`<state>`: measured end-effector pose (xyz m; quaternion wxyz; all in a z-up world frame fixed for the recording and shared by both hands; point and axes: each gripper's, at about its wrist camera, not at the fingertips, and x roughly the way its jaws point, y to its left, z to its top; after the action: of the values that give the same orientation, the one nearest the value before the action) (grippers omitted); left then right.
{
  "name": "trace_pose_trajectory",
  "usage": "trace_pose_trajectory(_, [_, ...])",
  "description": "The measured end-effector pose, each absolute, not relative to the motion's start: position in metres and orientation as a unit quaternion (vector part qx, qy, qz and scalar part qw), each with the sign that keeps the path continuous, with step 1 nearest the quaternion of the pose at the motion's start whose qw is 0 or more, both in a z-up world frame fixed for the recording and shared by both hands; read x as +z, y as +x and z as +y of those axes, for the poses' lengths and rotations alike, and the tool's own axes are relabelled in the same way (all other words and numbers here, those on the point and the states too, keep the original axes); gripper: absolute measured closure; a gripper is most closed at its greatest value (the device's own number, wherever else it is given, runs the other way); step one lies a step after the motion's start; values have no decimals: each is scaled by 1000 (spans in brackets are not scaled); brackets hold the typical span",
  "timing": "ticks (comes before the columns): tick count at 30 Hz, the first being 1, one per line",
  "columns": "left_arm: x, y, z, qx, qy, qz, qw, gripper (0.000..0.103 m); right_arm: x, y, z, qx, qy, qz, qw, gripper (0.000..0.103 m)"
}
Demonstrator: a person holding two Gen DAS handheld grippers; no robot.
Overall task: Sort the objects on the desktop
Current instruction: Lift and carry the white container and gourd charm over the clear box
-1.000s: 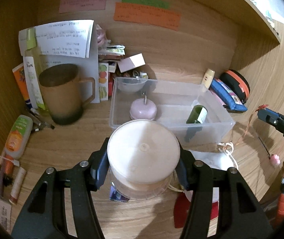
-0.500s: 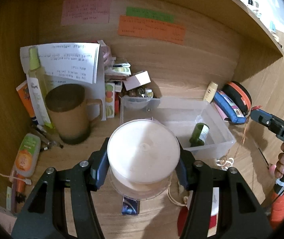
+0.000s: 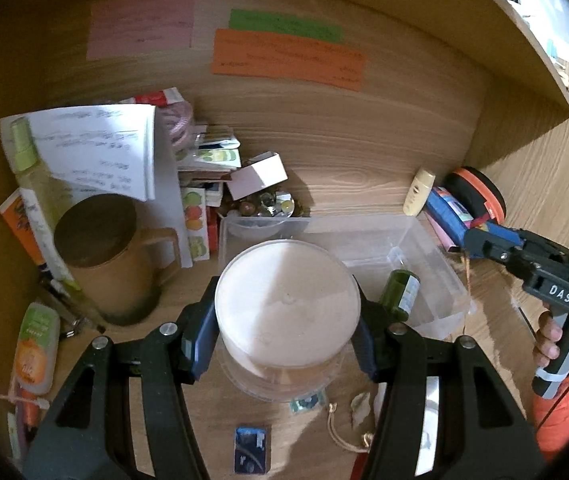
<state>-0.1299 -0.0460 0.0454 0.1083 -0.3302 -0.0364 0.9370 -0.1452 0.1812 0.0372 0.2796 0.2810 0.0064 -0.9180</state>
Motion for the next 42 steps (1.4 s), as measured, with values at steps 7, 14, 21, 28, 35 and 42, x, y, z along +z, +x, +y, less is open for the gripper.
trace_pose_trajectory(7, [34,-153,-40,931,-345,-31,117,46,27,-168,167,-911,299,13,284,64])
trace_pose_trajectory(14, [22,-170,-35,924,-361,-25,122,46,17,-182,158,-905,314,16,287,63])
trace_pose_trajectory(21, [12,-179,-33,919,-372,-21,129,46,7,-189,146,-896,330,20,295,63])
trace_pose_trajectory(28, [6,-183,-34,917,-381,-22,113,46,-4,-192,133,-884,350,24,308,63])
trace_pose_trajectory(35, [0,-187,-30,914,-389,-6,114,46,-15,-195,124,-870,374,30,319,63])
trace_pose_trajectory(42, [-3,-189,-30,912,-395,-8,109,46,-22,-193,117,-869,381,48,311,63])
